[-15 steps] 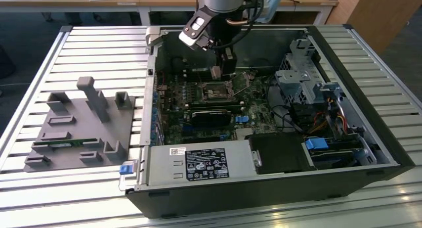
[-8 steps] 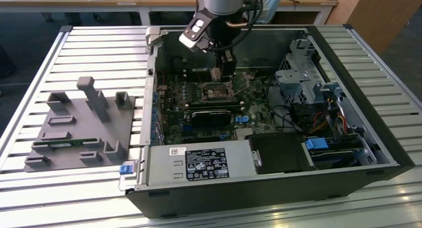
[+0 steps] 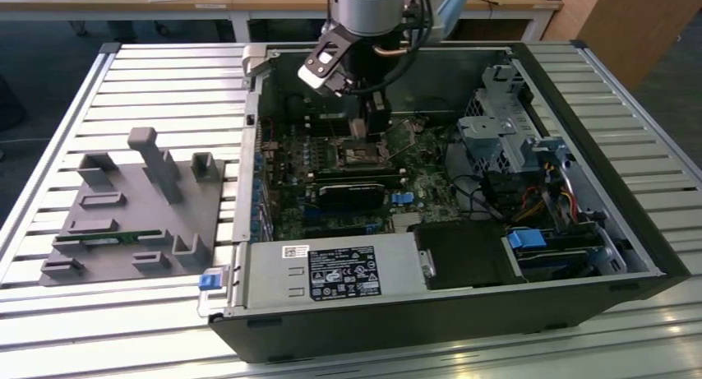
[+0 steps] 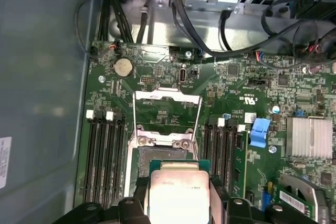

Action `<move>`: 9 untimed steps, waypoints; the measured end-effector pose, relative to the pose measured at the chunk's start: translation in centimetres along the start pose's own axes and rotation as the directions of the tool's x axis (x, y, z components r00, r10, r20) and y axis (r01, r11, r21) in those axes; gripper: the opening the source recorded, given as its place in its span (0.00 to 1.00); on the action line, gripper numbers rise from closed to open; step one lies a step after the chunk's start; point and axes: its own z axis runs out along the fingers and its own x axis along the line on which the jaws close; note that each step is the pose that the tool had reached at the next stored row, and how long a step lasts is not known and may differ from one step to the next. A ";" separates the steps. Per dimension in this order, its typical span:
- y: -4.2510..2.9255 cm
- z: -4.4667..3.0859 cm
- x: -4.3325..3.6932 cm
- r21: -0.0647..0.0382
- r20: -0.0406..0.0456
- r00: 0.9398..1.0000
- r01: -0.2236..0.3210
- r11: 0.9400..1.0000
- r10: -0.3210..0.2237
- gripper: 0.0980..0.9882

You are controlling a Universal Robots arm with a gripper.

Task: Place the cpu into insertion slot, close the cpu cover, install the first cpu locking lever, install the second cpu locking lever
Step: 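Place the cpu into insertion slot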

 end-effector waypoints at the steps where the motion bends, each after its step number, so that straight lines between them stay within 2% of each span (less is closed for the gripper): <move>1: -0.01 0.17 0.01 0.000 0.000 1.000 0.000 1.000 0.000 0.50; 5: -0.07 0.88 0.16 0.000 0.001 1.000 -0.001 1.000 0.001 0.50; 9: -0.10 1.26 0.20 0.000 0.001 1.000 -0.001 1.000 0.001 0.50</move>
